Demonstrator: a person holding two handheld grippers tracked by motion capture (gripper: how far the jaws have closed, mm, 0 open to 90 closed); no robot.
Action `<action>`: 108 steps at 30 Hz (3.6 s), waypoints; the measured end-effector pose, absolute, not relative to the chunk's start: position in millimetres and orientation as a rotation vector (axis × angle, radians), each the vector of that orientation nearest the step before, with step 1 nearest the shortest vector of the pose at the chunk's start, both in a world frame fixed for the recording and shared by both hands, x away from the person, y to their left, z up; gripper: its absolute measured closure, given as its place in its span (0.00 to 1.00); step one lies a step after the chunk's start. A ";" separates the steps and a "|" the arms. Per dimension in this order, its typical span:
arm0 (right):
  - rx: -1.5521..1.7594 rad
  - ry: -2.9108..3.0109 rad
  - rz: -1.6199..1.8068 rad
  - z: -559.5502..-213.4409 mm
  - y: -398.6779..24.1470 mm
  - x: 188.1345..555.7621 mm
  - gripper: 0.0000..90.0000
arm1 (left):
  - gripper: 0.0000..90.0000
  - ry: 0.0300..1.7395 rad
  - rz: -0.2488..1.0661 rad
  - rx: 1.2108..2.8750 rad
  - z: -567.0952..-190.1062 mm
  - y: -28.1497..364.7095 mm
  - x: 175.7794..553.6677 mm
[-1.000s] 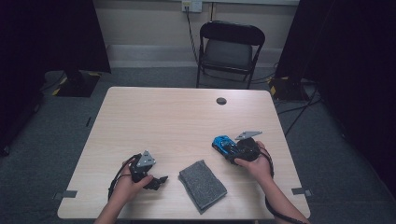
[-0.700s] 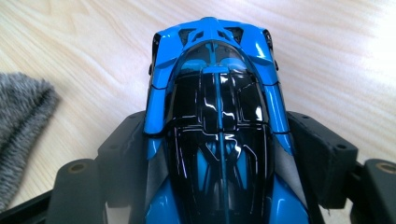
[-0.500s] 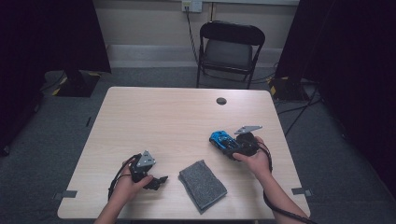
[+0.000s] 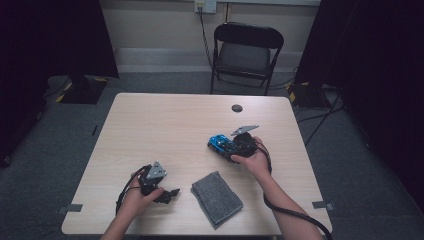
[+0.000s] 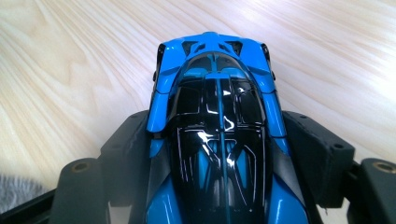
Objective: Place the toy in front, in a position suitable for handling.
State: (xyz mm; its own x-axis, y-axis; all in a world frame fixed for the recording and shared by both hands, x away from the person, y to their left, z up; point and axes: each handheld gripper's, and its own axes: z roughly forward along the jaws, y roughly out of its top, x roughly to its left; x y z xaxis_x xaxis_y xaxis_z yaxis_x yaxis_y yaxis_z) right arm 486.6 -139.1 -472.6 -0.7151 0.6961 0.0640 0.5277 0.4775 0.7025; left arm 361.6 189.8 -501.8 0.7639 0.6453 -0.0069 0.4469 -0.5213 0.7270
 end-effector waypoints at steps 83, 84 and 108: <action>0.954 2.448 1.096 -501.7 -152.0 464.6 0.27 | 0.10 0.827 0.349 2.201 -502.0 190.8 358.5; 0.953 2.446 1.095 -501.7 -151.9 464.5 0.27 | 0.10 0.828 0.349 2.201 -501.9 190.9 358.4; 0.962 2.443 1.097 -501.8 -152.0 465.2 0.27 | 0.37 0.591 0.193 2.136 -465.4 129.7 345.4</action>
State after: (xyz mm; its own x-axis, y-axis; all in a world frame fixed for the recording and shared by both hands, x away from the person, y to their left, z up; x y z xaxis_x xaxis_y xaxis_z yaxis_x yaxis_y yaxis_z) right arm 465.2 -152.0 -501.8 -0.7330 0.6802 0.0043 0.4553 0.4859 0.7461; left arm 345.4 129.7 -465.4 0.8745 0.4789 -0.0769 0.3411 -0.4945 0.7995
